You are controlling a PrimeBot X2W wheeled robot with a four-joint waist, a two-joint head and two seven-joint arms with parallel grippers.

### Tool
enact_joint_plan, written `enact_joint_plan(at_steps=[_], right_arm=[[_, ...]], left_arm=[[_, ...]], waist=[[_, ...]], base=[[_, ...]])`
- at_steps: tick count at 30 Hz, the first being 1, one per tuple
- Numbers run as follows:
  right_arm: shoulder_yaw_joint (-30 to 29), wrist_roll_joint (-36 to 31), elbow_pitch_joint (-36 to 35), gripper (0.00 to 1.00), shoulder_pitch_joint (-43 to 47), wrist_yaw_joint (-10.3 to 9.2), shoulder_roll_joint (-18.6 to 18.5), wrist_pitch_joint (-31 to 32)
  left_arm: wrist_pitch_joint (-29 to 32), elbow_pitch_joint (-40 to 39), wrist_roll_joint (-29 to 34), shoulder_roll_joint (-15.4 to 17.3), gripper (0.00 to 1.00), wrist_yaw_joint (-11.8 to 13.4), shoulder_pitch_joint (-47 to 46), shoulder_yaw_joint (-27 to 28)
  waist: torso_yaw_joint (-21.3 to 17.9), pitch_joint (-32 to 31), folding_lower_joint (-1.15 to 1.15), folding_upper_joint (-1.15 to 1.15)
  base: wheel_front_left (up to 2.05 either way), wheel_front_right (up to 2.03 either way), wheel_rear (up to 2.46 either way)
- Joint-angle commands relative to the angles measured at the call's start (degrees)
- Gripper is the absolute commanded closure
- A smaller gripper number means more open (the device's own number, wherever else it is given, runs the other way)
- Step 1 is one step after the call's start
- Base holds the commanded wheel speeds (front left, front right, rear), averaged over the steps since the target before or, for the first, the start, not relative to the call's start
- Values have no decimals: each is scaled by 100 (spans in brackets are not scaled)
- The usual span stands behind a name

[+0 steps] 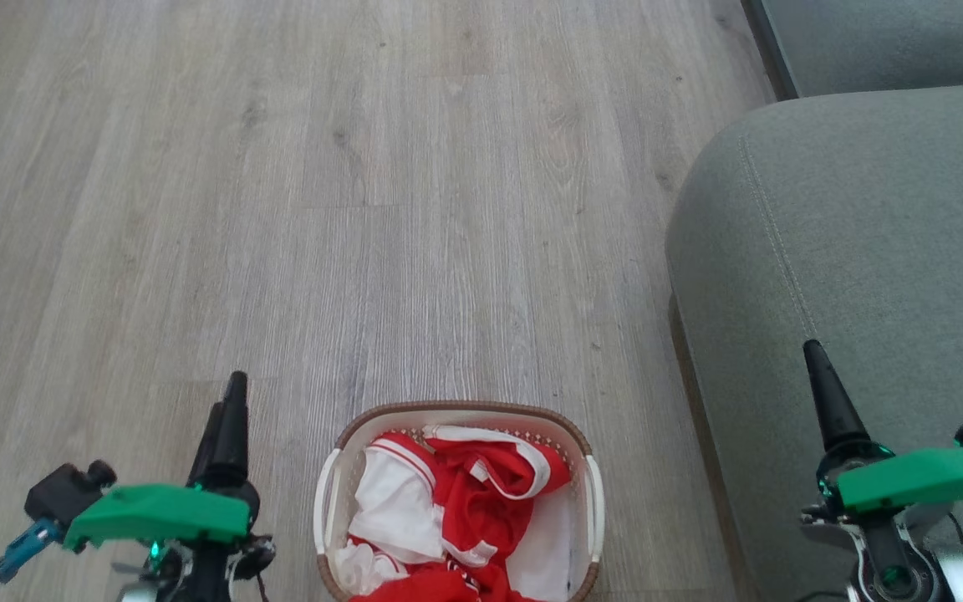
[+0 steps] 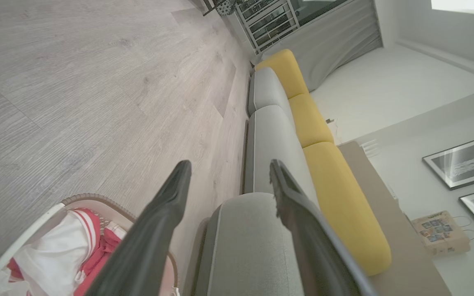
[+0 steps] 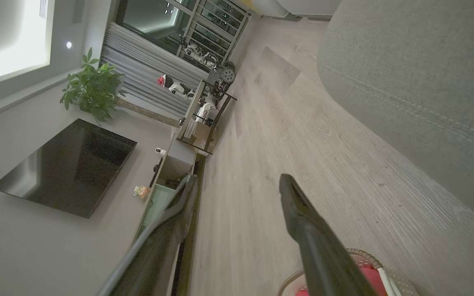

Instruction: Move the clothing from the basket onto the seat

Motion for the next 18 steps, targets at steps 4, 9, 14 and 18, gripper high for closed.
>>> enact_joint_plan(at_steps=[4, 9, 14, 18], right_arm=[[95, -374, -286, 0, -330, 0, -170, -122], [104, -902, -348, 0, -345, 0, -191, -206], [118, -1417, -341, 0, -337, 0, -193, -308], [101, -1731, -324, 0, -349, -1, -167, -375]], left_arm=[[-106, -234, 398, 63, 0, 66, -331, -31], [-190, -271, 894, 66, 0, 175, -356, -151], [-290, -287, 1413, 69, 0, 291, -372, -261], [-358, -308, 1736, 71, 0, 369, -376, -312]], waist=[[4, 7, 0, 0], [4, 14, 0, 0], [9, 15, 0, 0], [10, 18, 0, 0]], base=[[0, 0, 0], [0, 0, 0], [0, 0, 0], [0, 0, 0]])
